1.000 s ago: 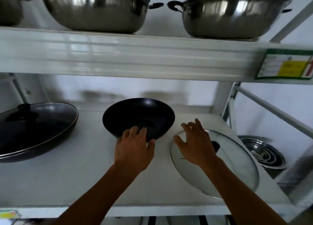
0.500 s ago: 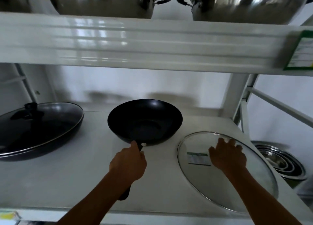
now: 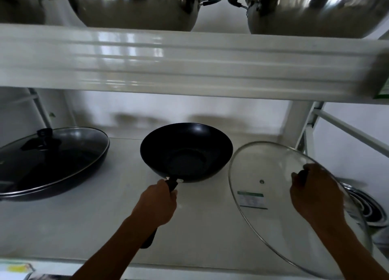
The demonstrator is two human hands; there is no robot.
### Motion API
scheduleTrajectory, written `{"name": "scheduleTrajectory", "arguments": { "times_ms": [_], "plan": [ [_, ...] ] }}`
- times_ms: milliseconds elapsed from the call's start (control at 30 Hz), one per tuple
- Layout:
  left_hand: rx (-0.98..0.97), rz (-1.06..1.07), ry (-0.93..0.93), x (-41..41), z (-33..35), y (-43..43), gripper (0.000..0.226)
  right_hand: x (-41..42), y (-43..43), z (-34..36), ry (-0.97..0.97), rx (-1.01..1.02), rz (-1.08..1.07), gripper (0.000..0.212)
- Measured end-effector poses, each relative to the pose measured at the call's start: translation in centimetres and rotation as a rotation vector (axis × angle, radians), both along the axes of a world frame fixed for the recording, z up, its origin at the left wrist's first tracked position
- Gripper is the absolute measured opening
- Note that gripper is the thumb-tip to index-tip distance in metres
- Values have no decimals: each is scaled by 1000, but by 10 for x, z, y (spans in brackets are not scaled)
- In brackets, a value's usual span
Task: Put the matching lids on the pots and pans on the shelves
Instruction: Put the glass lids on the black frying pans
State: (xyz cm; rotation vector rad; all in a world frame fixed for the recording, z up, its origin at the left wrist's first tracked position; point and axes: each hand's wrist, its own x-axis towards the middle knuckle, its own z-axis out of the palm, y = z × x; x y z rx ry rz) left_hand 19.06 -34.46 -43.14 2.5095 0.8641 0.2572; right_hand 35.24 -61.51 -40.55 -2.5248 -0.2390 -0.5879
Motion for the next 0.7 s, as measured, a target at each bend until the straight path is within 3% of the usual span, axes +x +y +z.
{"name": "scheduleTrajectory", "arguments": {
  "times_ms": [67,167,300,400,700],
  "plan": [
    [-27,-25,-14,-10,1,-11,31,1,14,18,-56,35,55,21],
    [-53,-57,-36,-33,-4,-41,32,10,47,38,16,133,189,38],
    [-43,-42,-21,-50,-3,-68,40,-2,117,52,43,79,272,45],
    [-43,-37,-10,-49,0,-66,44,-12,163,46,71,21,338,38],
    [-123,-40,-46,-46,-8,-55,42,-10,220,21,121,-106,459,38]
  ]
}}
